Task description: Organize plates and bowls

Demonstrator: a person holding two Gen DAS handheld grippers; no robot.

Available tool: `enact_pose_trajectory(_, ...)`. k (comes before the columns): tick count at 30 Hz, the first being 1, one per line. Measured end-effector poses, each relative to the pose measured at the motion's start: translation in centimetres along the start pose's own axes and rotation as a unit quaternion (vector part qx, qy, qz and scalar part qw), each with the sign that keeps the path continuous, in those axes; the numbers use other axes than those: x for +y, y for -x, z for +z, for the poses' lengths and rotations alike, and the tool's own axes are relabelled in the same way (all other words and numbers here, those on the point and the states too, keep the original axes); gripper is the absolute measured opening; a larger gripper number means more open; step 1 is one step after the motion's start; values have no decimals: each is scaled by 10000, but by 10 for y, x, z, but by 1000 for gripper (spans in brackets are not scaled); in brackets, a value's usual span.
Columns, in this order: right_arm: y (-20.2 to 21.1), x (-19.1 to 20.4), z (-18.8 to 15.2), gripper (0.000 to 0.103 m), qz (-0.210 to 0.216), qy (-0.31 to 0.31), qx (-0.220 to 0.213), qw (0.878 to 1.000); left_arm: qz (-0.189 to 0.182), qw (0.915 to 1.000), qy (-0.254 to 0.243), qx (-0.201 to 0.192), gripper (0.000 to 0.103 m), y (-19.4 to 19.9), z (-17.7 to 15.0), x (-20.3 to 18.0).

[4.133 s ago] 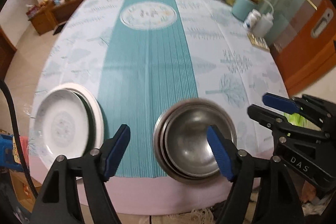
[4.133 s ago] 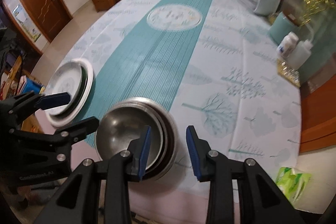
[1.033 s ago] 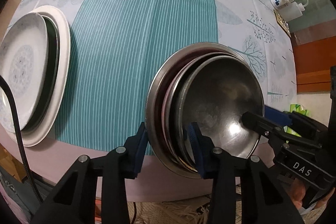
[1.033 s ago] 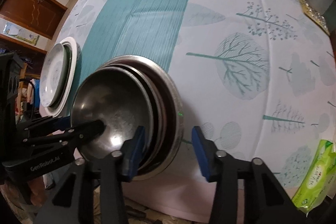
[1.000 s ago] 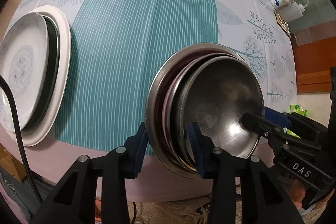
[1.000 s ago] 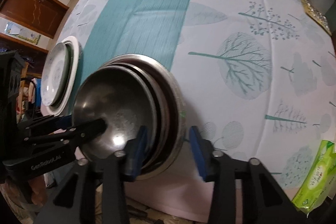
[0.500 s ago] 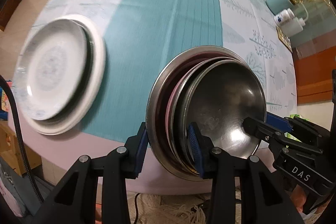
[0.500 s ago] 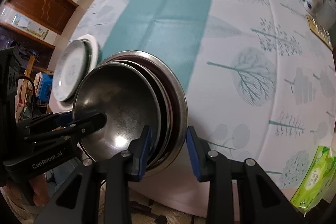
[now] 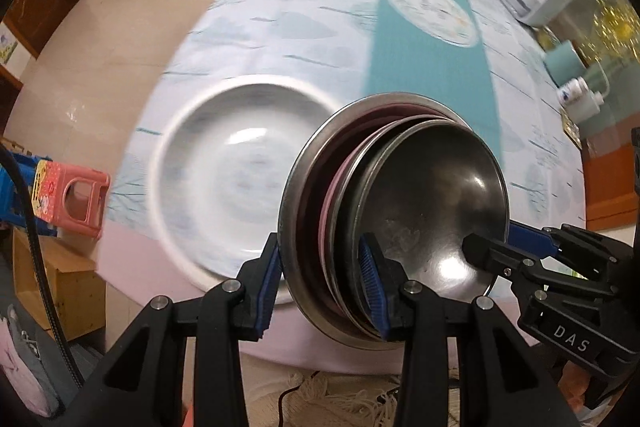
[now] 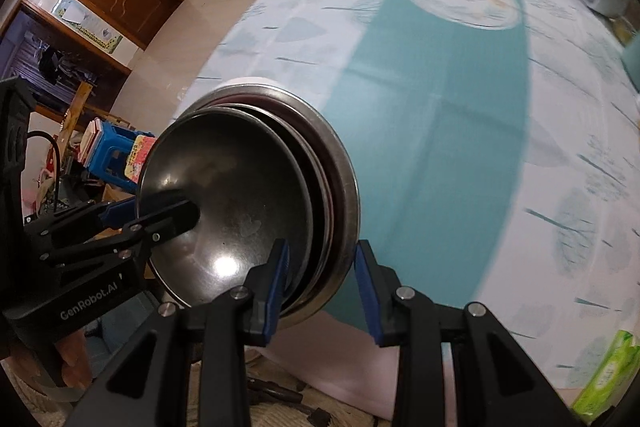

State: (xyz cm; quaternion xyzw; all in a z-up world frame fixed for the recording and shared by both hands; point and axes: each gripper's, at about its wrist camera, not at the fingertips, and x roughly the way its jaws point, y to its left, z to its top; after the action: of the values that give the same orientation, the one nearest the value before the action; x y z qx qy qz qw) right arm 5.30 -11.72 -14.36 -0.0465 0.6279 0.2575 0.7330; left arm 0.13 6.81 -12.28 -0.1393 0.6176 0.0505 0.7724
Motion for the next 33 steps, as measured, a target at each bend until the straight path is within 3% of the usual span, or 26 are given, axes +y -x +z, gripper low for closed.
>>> enact_pose_trajectory(6,-43,56,30,34,-119,-126,182,9997,-86,9992,-192,340,37,-22,27,70)
enact_pose_trajectory(14,-83,84,44,34,-444,-819,275,9953,-293,9932,-801,792,38,-55,40,100)
enact_pose_trajectory(18,-77,89,43,37,-672,-968,40,9930,-220,9897,-1241,685,43,-51,45,94)
enact_pose_trajectory(19,-73,90,42,37,-755,-983,-37,9923,-203,9888,-1339,620,55,-47,46,93)
enact_pose_trajectory(21,-66,91,40,40,-885,-1011,-149,9908,-179,9889,-1394,490,68,-41,48,91)
enact_pose_trajectory(22,-64,91,39,40,-903,-1048,-187,9902,-162,9890,-1412,404,70,-37,49,90)
enact_pose_trajectory(30,-39,92,25,43,-1064,-1074,-484,9873,-57,9868,-1610,165,71,-22,47,76)
enact_pose_trajectory(33,-26,97,21,43,-1130,-919,-648,9872,22,9869,-1600,-191,71,-4,41,70)
